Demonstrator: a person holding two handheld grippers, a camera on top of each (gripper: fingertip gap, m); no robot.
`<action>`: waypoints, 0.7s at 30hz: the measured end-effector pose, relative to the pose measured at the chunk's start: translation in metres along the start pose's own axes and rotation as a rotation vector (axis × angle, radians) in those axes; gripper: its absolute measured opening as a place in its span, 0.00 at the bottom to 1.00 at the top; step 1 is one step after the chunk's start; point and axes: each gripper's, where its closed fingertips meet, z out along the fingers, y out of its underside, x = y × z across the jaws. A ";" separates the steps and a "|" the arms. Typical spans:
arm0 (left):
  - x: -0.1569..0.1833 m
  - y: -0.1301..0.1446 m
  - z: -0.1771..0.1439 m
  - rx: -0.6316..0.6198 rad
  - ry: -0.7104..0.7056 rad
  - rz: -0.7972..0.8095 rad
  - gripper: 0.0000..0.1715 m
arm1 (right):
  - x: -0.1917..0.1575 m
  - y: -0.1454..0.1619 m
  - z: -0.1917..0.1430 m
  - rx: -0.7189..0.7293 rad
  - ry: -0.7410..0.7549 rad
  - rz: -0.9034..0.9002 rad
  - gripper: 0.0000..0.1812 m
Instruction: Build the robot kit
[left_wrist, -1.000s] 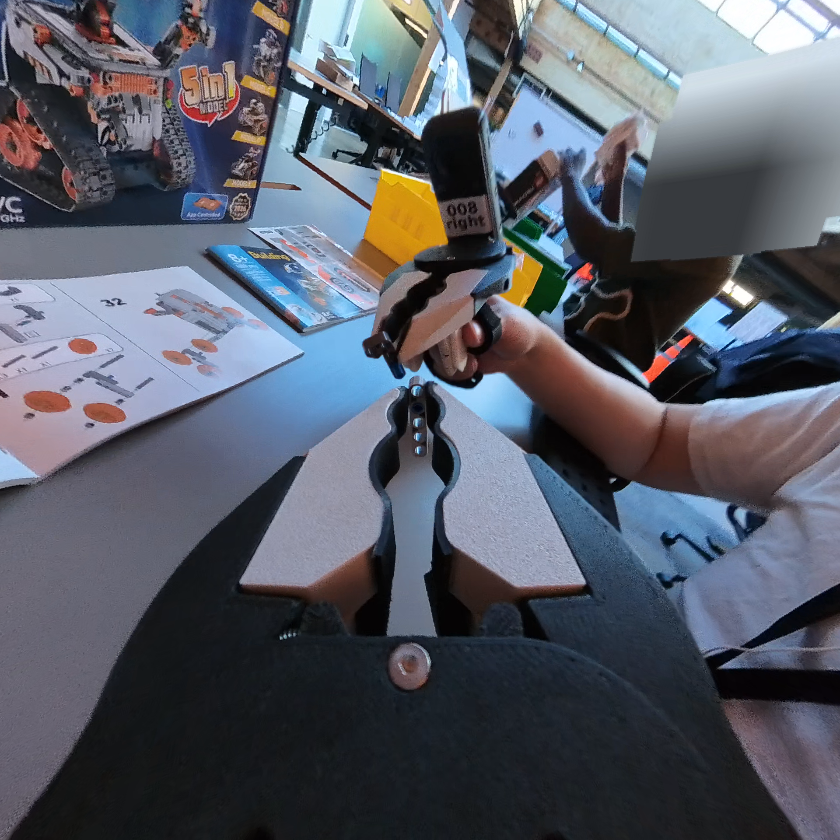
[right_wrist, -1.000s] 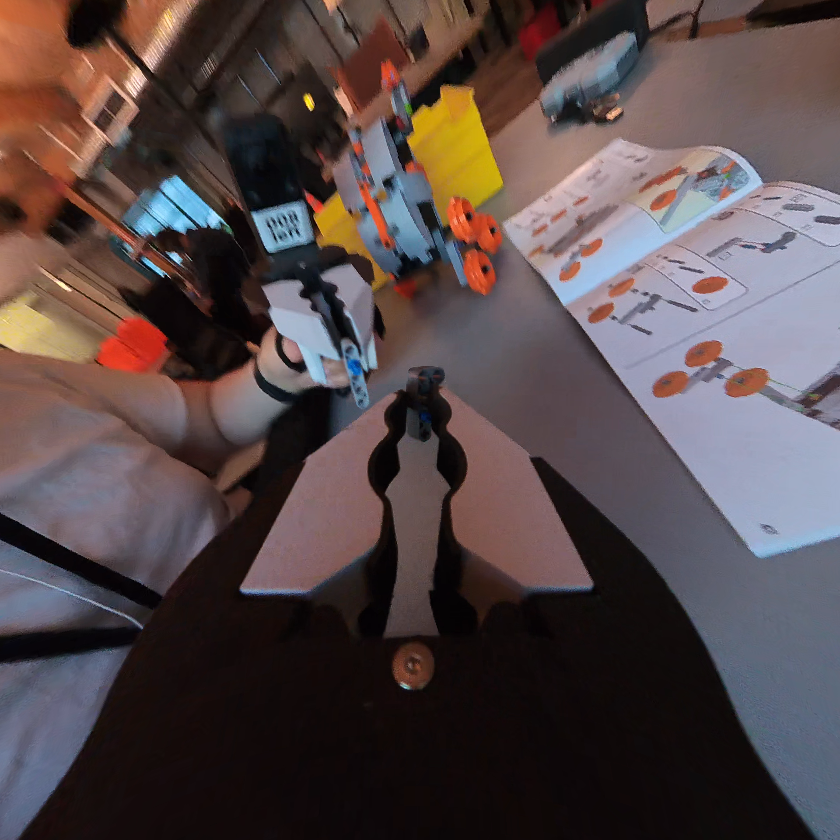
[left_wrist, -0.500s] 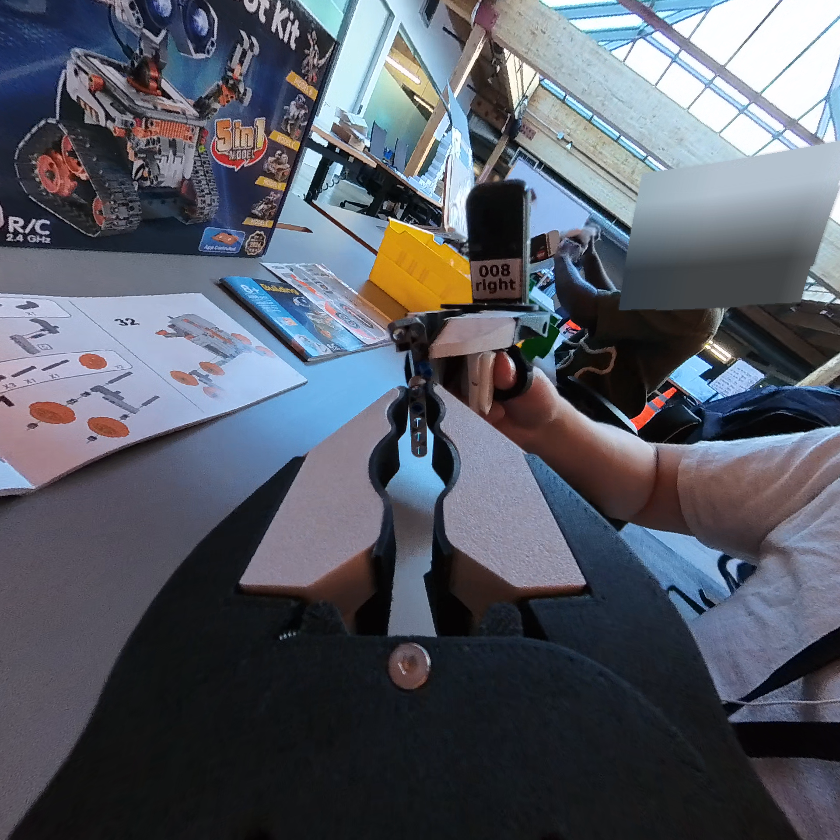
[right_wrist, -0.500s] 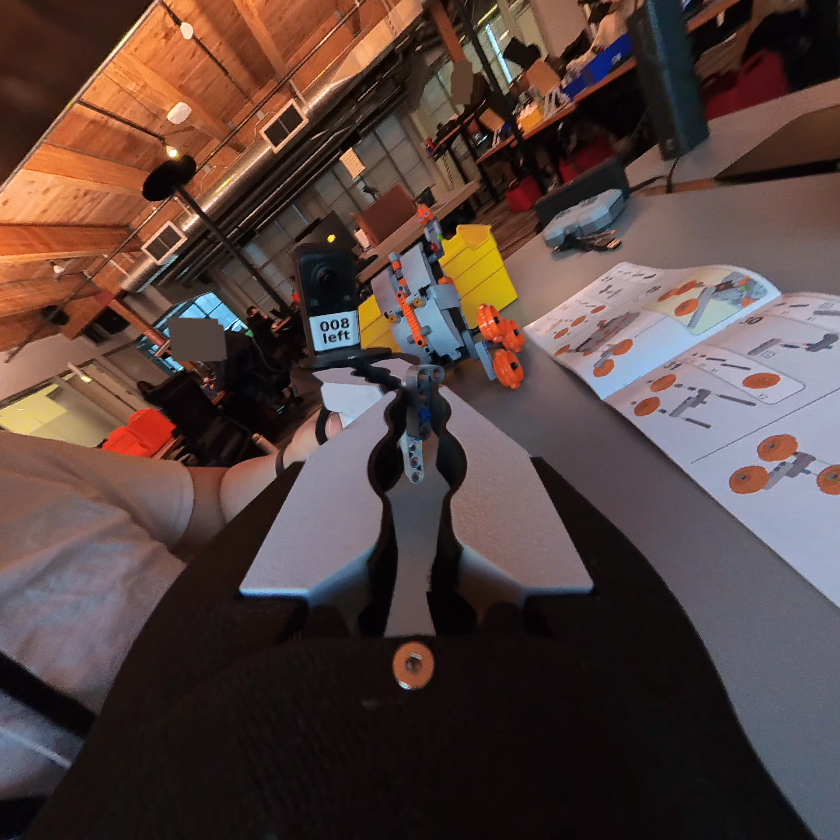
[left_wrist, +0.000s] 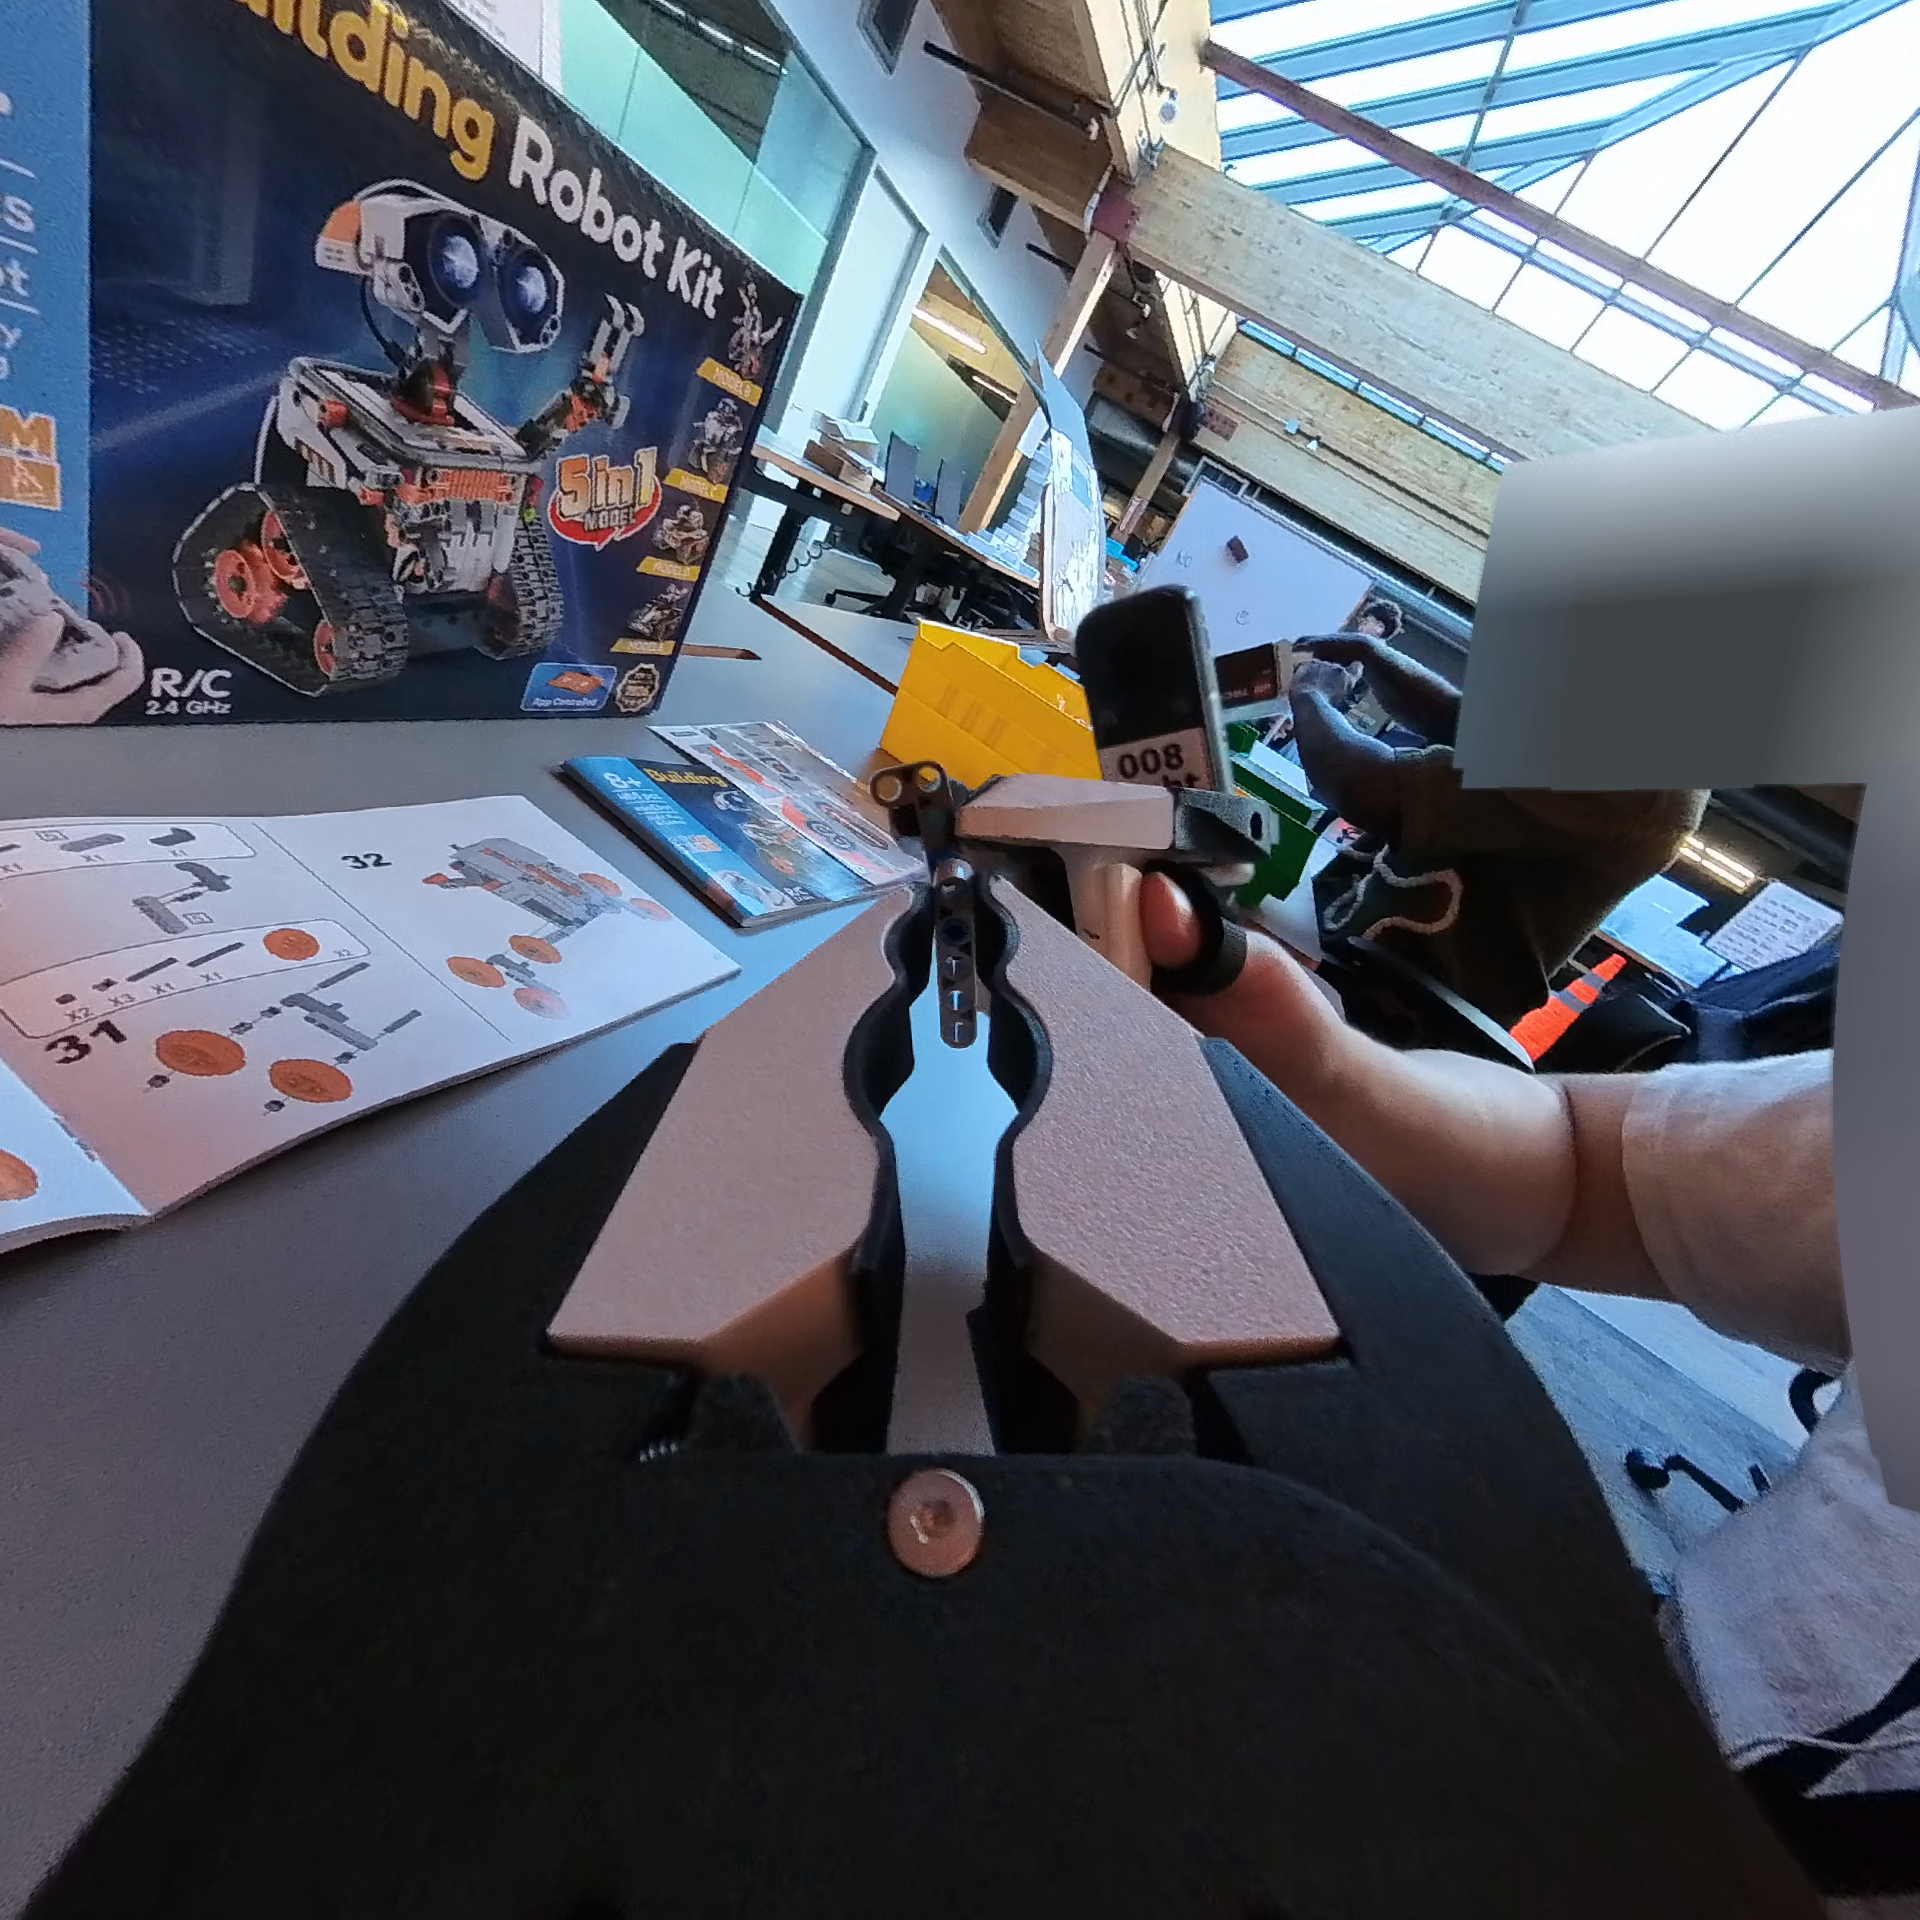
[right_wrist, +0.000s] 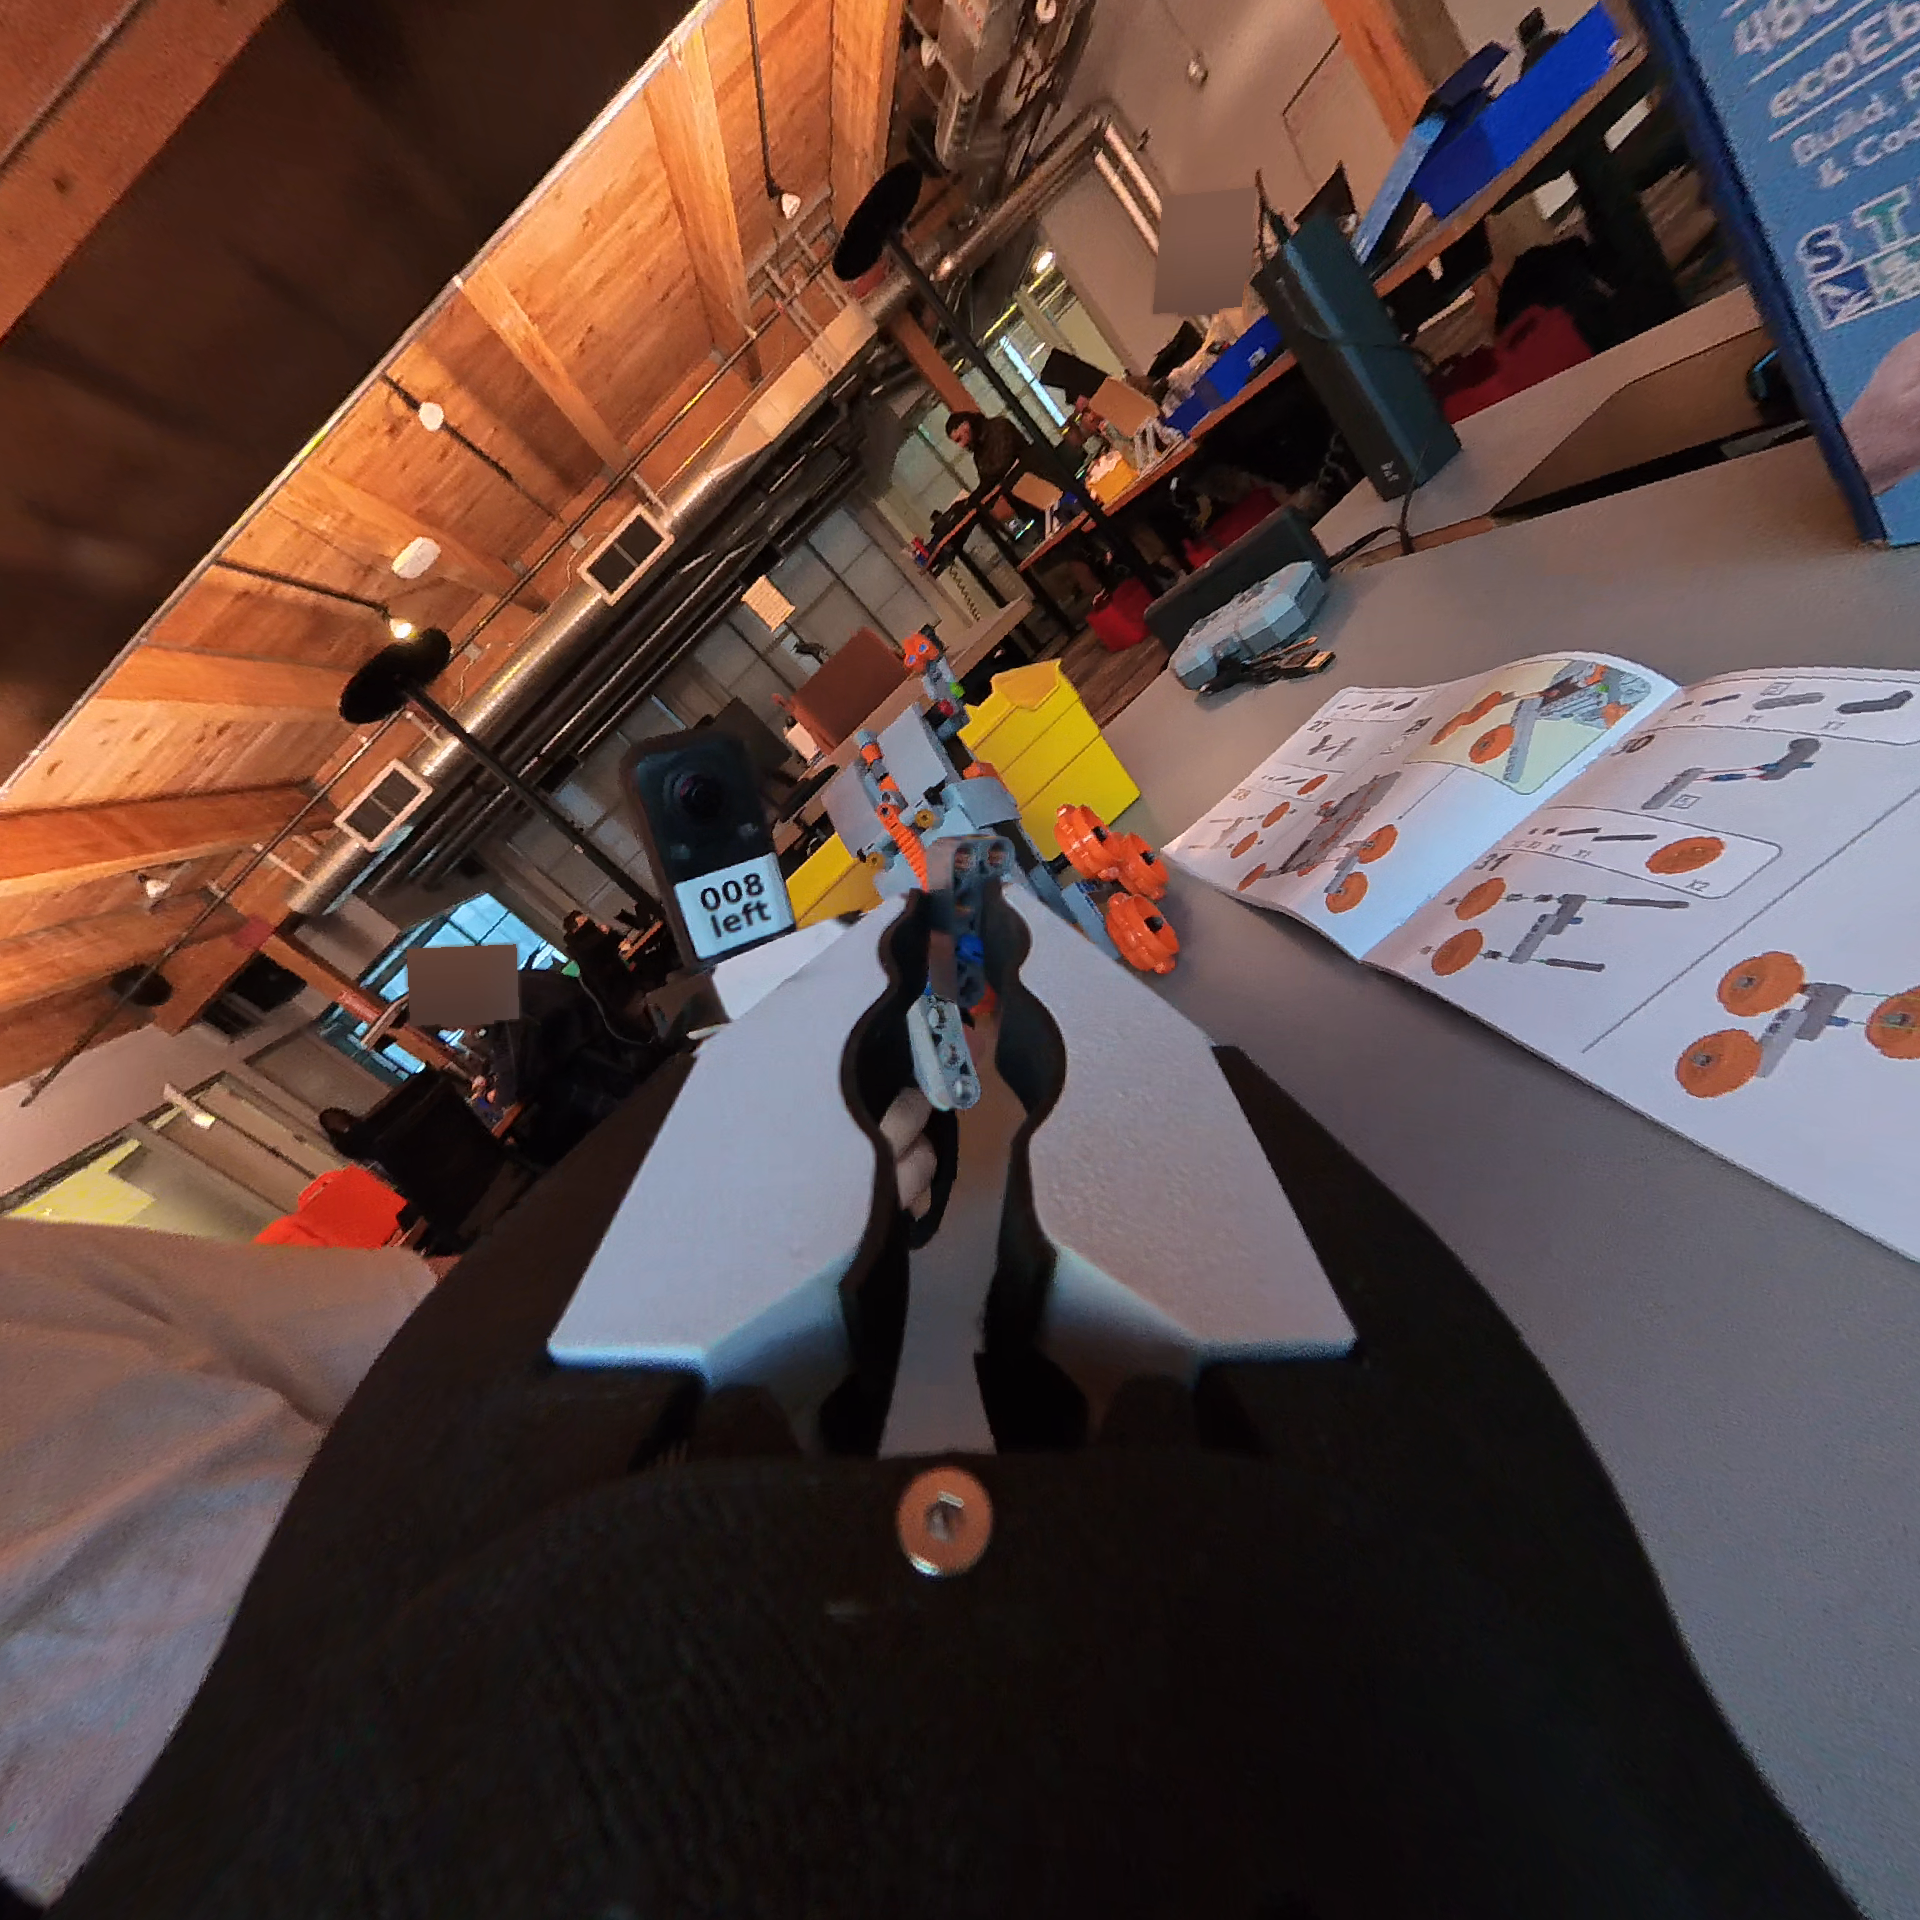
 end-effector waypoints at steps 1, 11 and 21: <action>-0.001 0.000 0.001 0.006 -0.008 -0.005 0.03 | 0.001 -0.001 0.000 0.016 0.011 0.000 0.05; -0.007 -0.002 0.004 0.041 -0.045 -0.037 0.03 | 0.008 -0.002 -0.001 0.073 0.050 0.006 0.05; -0.012 0.002 0.000 0.056 -0.062 -0.070 0.03 | 0.009 0.004 0.002 0.064 0.076 -0.034 0.04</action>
